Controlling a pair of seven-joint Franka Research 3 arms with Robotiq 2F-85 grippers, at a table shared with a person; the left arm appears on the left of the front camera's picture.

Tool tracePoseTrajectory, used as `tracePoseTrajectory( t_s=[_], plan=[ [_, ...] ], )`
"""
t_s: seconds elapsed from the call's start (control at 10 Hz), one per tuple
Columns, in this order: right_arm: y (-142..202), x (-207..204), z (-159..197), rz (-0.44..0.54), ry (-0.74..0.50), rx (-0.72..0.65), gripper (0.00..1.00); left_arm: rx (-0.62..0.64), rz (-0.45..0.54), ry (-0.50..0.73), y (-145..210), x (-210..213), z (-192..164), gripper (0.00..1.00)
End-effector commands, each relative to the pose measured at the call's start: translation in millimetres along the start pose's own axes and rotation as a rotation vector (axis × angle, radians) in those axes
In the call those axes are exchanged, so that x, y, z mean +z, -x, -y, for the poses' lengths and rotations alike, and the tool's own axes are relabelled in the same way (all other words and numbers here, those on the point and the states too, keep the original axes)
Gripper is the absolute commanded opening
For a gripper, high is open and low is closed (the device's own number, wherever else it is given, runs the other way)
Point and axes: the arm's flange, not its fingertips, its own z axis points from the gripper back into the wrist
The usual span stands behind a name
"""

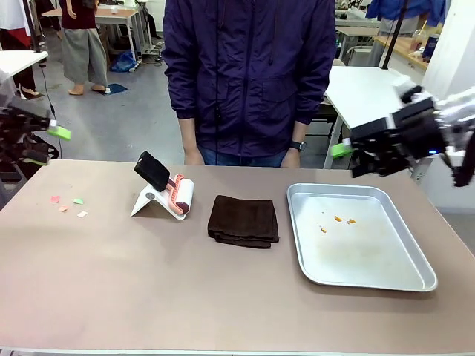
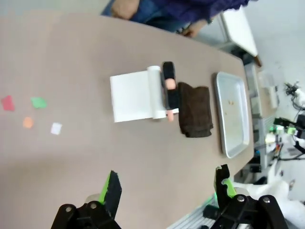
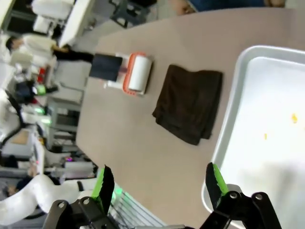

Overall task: Clean the surface of the table.
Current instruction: Hold the Lint Roller with your left hand and the towel with your right hand.

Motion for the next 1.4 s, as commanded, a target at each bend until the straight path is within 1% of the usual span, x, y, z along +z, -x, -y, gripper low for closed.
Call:
tracePoseTrajectory(
  t_s=[0.0,0.1,0.2,0.3,0.4,0.5,0.6,0.8,0.9,1.0,1.1,1.2,1.3],
  plan=[
    [-12,-43,-24,-0.006,0.085,-0.002,1.00,-0.043,-0.011,-0.013,-17,-26,38,1.00],
    [-9,-71,-36,-0.025,0.112,0.008,1.00,-0.078,-0.040,0.009,-19,-41,50,1.00],
    [-5,-95,-42,-0.035,0.144,0.020,1.00,-0.082,-0.089,-0.013,-22,-53,53,1.00],
    [-2,-118,-46,-0.069,0.150,0.021,1.00,-0.092,-0.141,-0.038,-26,-63,53,1.00],
    [3,-141,-49,-0.094,0.154,0.031,1.00,-0.099,-0.165,-0.060,-29,-71,52,1.00],
    [8,-166,-48,-0.125,0.168,0.047,1.00,-0.084,-0.161,-0.086,-33,-78,51,1.00],
    [11,-181,-46,-0.165,0.157,0.057,1.00,-0.085,-0.165,-0.082,-36,-84,50,1.00],
    [15,-199,-37,-0.212,0.190,0.051,1.00,-0.071,-0.180,-0.078,-45,-101,44,1.00],
    [14,-205,-31,-0.222,0.223,0.005,1.00,-0.061,-0.192,-0.068,-51,-109,40,1.00],
    [9,-199,-29,-0.201,0.217,-0.040,1.00,-0.055,-0.186,-0.053,-55,-113,38,1.00],
    [25,-204,-27,-0.230,0.180,0.053,1.00,-0.078,-0.234,-0.024,-53,-112,37,1.00],
    [25,-204,-27,-0.230,0.180,0.053,1.00,-0.081,-0.194,-0.060,-46,-110,34,1.00],
    [25,-204,-27,-0.230,0.180,0.053,1.00,-0.081,-0.194,-0.060,-46,-110,34,1.00]
  ],
)
